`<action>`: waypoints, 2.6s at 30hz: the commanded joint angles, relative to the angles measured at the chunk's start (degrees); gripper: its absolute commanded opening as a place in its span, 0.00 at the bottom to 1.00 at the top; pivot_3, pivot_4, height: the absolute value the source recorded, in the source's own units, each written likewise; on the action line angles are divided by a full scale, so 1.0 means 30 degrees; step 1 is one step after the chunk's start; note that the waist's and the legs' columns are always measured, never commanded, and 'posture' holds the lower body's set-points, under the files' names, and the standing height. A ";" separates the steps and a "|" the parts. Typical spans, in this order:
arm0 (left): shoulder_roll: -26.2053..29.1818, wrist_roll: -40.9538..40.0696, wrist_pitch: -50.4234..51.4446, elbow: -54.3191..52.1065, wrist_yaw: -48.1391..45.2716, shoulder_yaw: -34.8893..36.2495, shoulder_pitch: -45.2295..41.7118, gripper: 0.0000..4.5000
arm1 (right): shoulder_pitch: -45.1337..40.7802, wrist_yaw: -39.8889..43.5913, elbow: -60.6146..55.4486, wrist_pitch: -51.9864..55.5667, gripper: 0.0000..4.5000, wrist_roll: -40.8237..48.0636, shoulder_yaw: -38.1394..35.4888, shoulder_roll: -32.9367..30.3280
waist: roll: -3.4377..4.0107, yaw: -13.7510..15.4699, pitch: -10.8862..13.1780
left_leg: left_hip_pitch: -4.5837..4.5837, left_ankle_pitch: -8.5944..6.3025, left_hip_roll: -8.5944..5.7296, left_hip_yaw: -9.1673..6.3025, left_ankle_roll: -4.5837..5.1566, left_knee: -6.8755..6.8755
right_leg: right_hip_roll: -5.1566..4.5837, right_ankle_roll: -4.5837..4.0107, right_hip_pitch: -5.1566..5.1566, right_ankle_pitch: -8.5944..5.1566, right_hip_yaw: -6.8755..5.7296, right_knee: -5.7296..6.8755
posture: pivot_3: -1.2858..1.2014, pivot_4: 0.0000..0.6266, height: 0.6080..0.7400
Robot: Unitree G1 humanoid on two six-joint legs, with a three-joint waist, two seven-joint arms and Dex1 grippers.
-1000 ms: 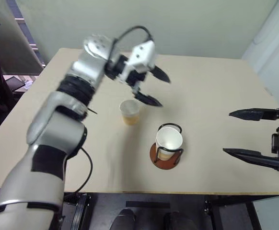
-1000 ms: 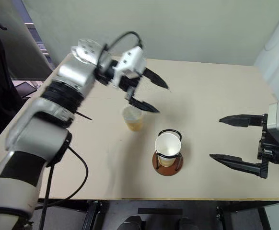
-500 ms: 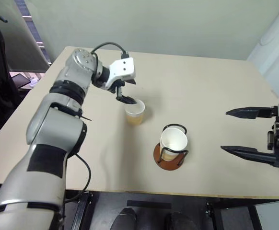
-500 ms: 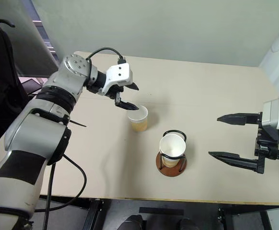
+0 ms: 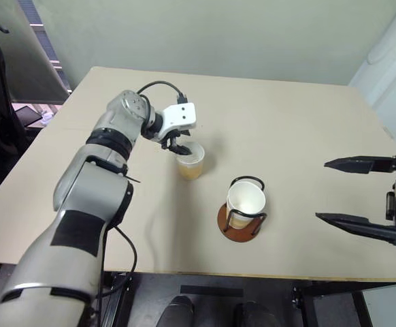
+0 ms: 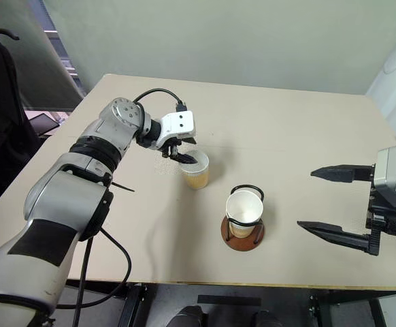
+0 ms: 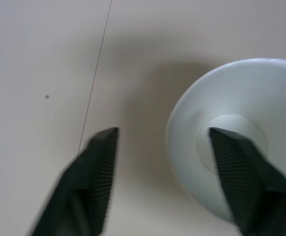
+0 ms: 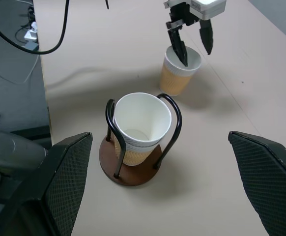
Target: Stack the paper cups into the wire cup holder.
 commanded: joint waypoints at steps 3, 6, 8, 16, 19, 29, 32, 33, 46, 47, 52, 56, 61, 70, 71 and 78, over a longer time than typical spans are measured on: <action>0.0104 0.0209 -0.0067 -0.0197 -0.0616 0.0879 -0.0371 0.22 | -0.0049 -0.0005 -0.0003 -0.0177 1.00 0.0076 -0.0600 -0.0192 | 0.0000 -0.0008 0.0000 | 0.0005 -0.0001 -0.0014 0.0008 0.0002 0.0000 | 0.0004 0.0002 -0.0003 -0.0001 0.0009 0.0005 | 0.52 0.24 1.00; 0.0223 0.0342 -0.0106 -0.0245 -0.0925 0.1105 -0.0318 0.01 | -0.0131 0.0011 0.0112 -0.0372 1.00 -0.0044 -0.0338 -0.0193 | 0.0000 -0.0009 0.0000 | 0.0005 -0.0003 -0.0011 0.0005 0.0005 0.0000 | 0.0000 0.0008 -0.0004 -0.0004 0.0021 0.0006 | 0.52 0.24 1.00; 0.0374 0.0381 -0.0150 -0.0305 -0.1206 0.1281 -0.0287 0.01 | -0.0237 0.0008 0.0208 -0.0548 1.00 -0.0128 -0.0048 -0.0208 | 0.0000 -0.0016 0.0000 | 0.0007 -0.0004 0.0012 0.0004 0.0008 0.0001 | -0.0006 0.0014 -0.0005 -0.0004 0.0074 0.0007 | 0.52 0.24 1.00; 0.0573 -0.0315 -0.0576 -0.0738 -0.2742 0.2673 -0.1063 0.01 | -0.0477 0.0180 0.0600 -0.0996 1.00 -0.0429 0.0555 -0.0375 | 0.0000 -0.0035 0.0000 | 0.0010 -0.0015 -0.0012 0.0020 0.0029 0.0003 | 0.0009 0.0060 -0.0030 -0.0010 0.0250 0.0013 | 0.52 0.24 1.00; 0.0380 -0.2072 -0.0687 -0.1475 -0.5569 0.4222 -0.2317 0.01 | -0.0579 0.0280 0.0813 -0.1158 1.00 -0.0593 0.0710 -0.0444 | -0.0017 -0.0037 0.0009 | 0.0001 -0.0028 -0.0015 0.0039 0.0052 0.0011 | -0.0002 0.0083 -0.0038 -0.0010 0.0273 0.0009 | 0.52 0.24 1.00; 0.0281 -1.0104 0.1662 -0.6586 -0.8049 0.2608 -0.2546 0.01 | -0.0550 0.0278 0.0990 -0.1333 1.00 -0.0960 0.0552 -0.0378 | -0.0006 -0.0211 0.0024 | 0.0004 -0.0087 -0.0157 0.0185 0.0209 0.0043 | -0.0185 0.0235 -0.0049 -0.0018 0.0301 0.0022 | 0.52 0.24 1.00; 0.1735 -1.5252 0.3543 -1.1587 -0.8049 -0.1005 -0.1471 0.01 | -0.0433 0.0358 0.0938 -0.1127 1.00 -0.0902 -0.0006 -0.0380 | 0.0006 -0.0236 0.0027 | -0.0002 -0.0081 -0.0225 0.0227 0.0295 0.0057 | -0.0261 0.0318 -0.0047 0.0013 0.0313 0.0022 | 0.52 0.24 1.00; 0.2180 -1.6397 0.3745 -1.2664 -0.8049 -0.2020 -0.1348 0.01 | -0.0456 0.0353 0.0898 -0.0979 1.00 -0.0633 -0.0304 -0.0343 | 0.0013 -0.0228 0.0026 | 0.0005 -0.0077 -0.0207 0.0170 0.0325 0.0045 | -0.0300 0.0349 -0.0051 0.0031 0.0327 0.0028 | 0.52 0.24 1.00; 0.3553 -2.0541 0.1645 -1.4143 -0.8049 -0.9428 -0.2526 0.01 | 0.0819 0.0079 -0.0448 0.0479 1.00 0.0472 -0.2811 0.0157 | 0.0027 -0.0233 0.0020 | 0.0010 -0.0076 -0.0264 0.0170 0.0390 0.0087 | -0.0513 0.0337 -0.0019 0.0080 0.0367 -0.0046 | 0.52 0.24 1.00; 0.3433 -2.0555 0.1589 -1.4127 -0.8049 -0.9601 -0.2551 0.01 | 0.0944 0.0097 -0.0515 0.0534 1.00 0.0485 -0.2997 0.0194 | 0.0027 -0.0226 0.0020 | 0.0010 -0.0076 -0.0264 0.0169 0.0391 0.0084 | -0.0517 0.0337 -0.0019 0.0080 0.0373 -0.0049 | 0.52 0.24 1.00; 0.3153 -2.0206 0.0847 -1.4061 -0.8049 -1.0512 -0.2582 0.01 | 0.1291 -0.0010 -0.0746 0.0672 1.00 0.0644 -0.3507 0.0296 | 0.0028 -0.0233 0.0020 | -0.0005 -0.0077 -0.0271 0.0188 0.0392 0.0073 | -0.0517 0.0339 -0.0019 0.0082 0.0358 -0.0084 | 0.52 0.24 1.00; 0.3025 -1.9930 0.0445 -1.4037 -0.8049 -1.0908 -0.2547 0.01 | 0.1375 -0.0257 -0.0875 0.0604 1.00 0.0649 -0.3405 0.0335 | 0.0028 -0.0234 0.0020 | -0.0004 -0.0077 -0.0271 0.0180 0.0392 0.0072 | -0.0515 0.0339 -0.0018 0.0082 0.0361 -0.0076 | 0.52 0.24 1.00; 0.2847 -1.9580 0.0236 -1.3810 -0.8049 -1.1161 -0.2391 0.01 | 0.1362 -0.0419 -0.0880 0.0454 1.00 0.0598 -0.3187 0.0293 | 0.0028 -0.0234 0.0020 | -0.0006 -0.0077 -0.0272 0.0181 0.0392 0.0071 | -0.0515 0.0338 -0.0018 0.0082 0.0354 -0.0076 | 0.52 0.24 1.00; 0.1530 -1.8621 0.0607 -1.2778 -0.8049 -0.9159 -0.1820 0.61 | 0.1156 -0.0519 -0.0760 0.0136 1.00 0.0516 -0.2509 0.0134 | 0.0028 -0.0228 0.0020 | -0.0011 -0.0078 -0.0274 0.0185 0.0391 0.0070 | -0.0516 0.0340 -0.0017 0.0083 0.0355 -0.0081 | 0.52 0.24 1.00; 0.1255 -1.8382 0.0639 -1.2475 -0.8049 -0.8634 -0.1770 0.69 | 0.1077 -0.0527 -0.0695 0.0043 1.00 0.0476 -0.2318 0.0107 | 0.0028 -0.0227 0.0020 | -0.0010 -0.0078 -0.0274 0.0188 0.0391 0.0070 | -0.0516 0.0341 -0.0017 0.0083 0.0353 -0.0081 | 0.52 0.24 1.00; 0.2101 -1.6633 0.2642 -1.1739 -0.8049 -0.3603 -0.0776 0.93 | -0.0214 0.0207 0.0912 -0.1621 1.00 -0.0372 0.0552 -0.0232 | 0.0056 -0.0287 0.0007 | -0.0003 -0.0077 -0.0273 0.0231 0.0392 0.0061 | -0.0495 0.0349 -0.0021 0.0087 0.0322 -0.0083 | 0.52 0.24 1.00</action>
